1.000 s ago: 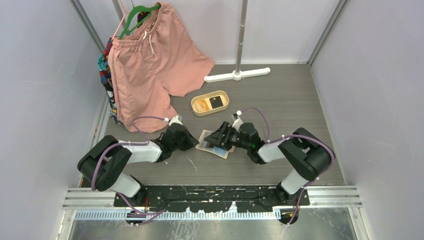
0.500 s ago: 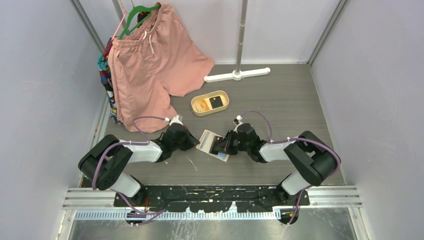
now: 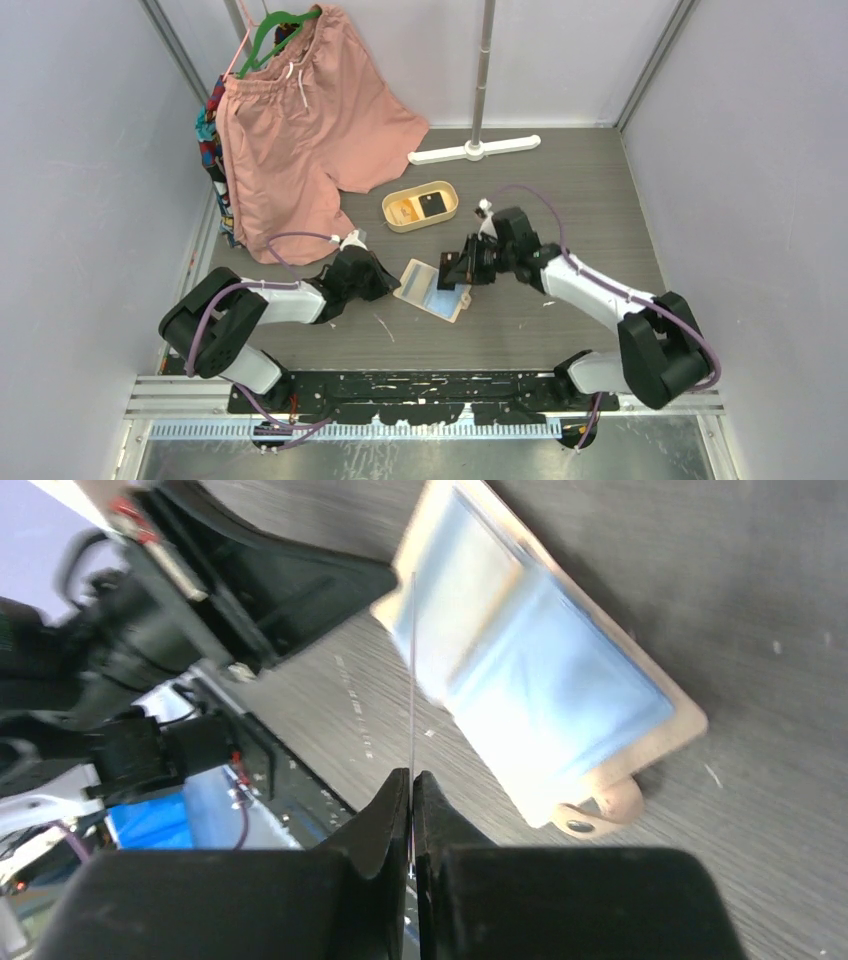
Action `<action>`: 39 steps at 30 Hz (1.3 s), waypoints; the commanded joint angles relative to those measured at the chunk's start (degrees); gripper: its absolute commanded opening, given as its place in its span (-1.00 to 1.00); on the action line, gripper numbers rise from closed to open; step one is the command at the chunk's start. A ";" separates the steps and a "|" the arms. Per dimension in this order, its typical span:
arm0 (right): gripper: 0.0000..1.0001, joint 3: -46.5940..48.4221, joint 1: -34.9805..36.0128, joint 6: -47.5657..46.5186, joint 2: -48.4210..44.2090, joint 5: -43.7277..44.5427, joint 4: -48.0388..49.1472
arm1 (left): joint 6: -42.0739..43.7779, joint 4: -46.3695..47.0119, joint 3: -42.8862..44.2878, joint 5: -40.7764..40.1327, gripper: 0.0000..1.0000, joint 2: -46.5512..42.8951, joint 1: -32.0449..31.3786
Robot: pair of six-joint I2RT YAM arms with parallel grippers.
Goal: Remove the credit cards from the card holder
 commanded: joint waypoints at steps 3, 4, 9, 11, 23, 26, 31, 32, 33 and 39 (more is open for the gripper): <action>-0.82 27.36 -4.73 -19.43 10.10 -14.86 -21.80 | 1.32 -8.40 -1.09 -0.62 -1.00 2.80 -0.42; -0.80 32.42 -5.13 -21.56 12.73 -16.20 -24.86 | 1.47 -8.47 -0.98 -0.51 -1.00 2.94 -0.42; -0.80 58.96 -6.64 -33.70 29.50 -16.04 -44.28 | 2.74 -9.33 0.09 0.32 -1.00 3.02 -0.44; -0.82 68.60 -8.29 -38.16 36.75 -17.49 -53.16 | 2.98 -9.41 0.08 0.26 -1.00 2.68 -0.40; -0.92 102.04 -11.12 -43.89 58.65 -19.01 -67.53 | 3.17 -9.02 -1.46 -0.07 -1.00 1.62 -0.40; -0.97 104.46 -11.04 -42.85 61.63 -18.97 -66.80 | 3.34 -8.80 -1.30 0.18 -1.00 2.09 -0.44; -0.98 106.17 -10.79 -42.24 65.37 -17.95 -66.49 | 3.12 -7.95 -1.17 0.48 -1.00 3.23 -0.40; -0.98 106.13 -10.63 -41.91 65.78 -17.68 -65.80 | 3.01 -7.76 -1.21 0.57 -1.00 3.46 -0.39; -0.98 106.09 -10.57 -41.52 66.30 -17.35 -65.26 | 2.94 -7.66 -1.21 0.55 -1.00 3.68 -0.39; -0.97 108.55 -10.27 -40.15 69.62 -16.31 -63.79 | 3.08 -7.68 -1.04 0.58 -1.00 4.32 -0.39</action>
